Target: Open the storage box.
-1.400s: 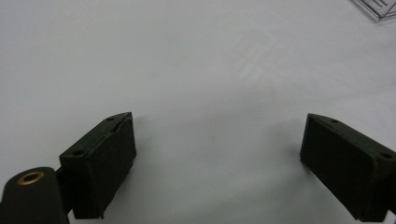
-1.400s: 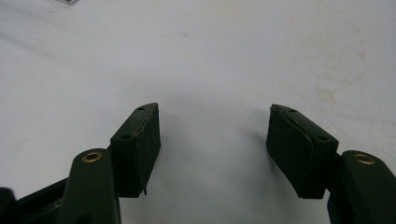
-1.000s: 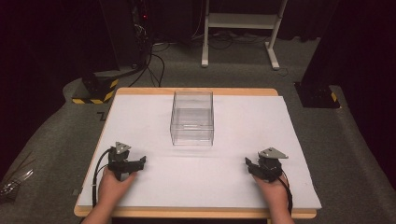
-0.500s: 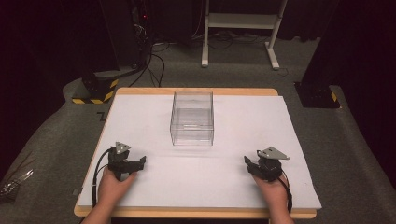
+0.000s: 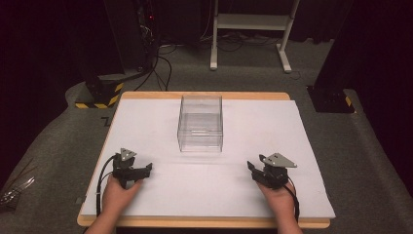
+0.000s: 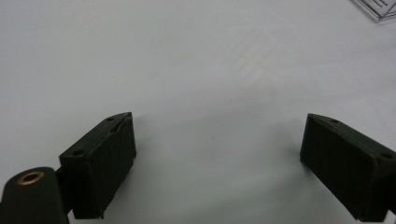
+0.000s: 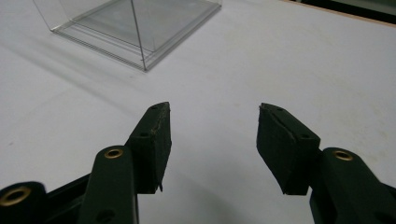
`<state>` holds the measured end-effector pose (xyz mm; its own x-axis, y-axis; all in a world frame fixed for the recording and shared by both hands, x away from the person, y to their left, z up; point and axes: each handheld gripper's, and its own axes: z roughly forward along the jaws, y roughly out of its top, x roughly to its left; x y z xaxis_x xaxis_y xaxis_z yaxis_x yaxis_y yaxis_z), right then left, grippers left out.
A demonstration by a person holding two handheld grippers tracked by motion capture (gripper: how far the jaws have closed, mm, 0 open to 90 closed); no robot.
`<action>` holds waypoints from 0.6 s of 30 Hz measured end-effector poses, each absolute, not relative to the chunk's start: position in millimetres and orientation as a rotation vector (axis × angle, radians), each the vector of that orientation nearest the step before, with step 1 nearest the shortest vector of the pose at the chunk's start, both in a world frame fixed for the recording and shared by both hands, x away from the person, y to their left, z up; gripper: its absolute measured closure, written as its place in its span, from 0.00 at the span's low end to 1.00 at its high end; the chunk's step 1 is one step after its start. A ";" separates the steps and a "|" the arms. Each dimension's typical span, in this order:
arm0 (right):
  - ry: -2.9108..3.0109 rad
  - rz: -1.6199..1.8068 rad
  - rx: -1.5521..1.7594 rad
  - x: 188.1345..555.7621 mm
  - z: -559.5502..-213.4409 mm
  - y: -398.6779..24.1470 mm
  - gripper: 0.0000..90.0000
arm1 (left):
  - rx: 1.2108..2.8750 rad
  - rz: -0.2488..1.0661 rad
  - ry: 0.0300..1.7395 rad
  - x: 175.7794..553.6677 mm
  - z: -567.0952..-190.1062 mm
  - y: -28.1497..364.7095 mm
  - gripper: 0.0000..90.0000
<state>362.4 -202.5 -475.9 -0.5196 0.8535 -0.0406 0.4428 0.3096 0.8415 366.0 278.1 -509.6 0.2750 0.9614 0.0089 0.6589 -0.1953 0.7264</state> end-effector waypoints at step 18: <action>2.151 1.202 1.010 363.6 -462.3 -154.7 0.55 | 1.936 0.636 1.456 366.0 -509.6 278.1 0.12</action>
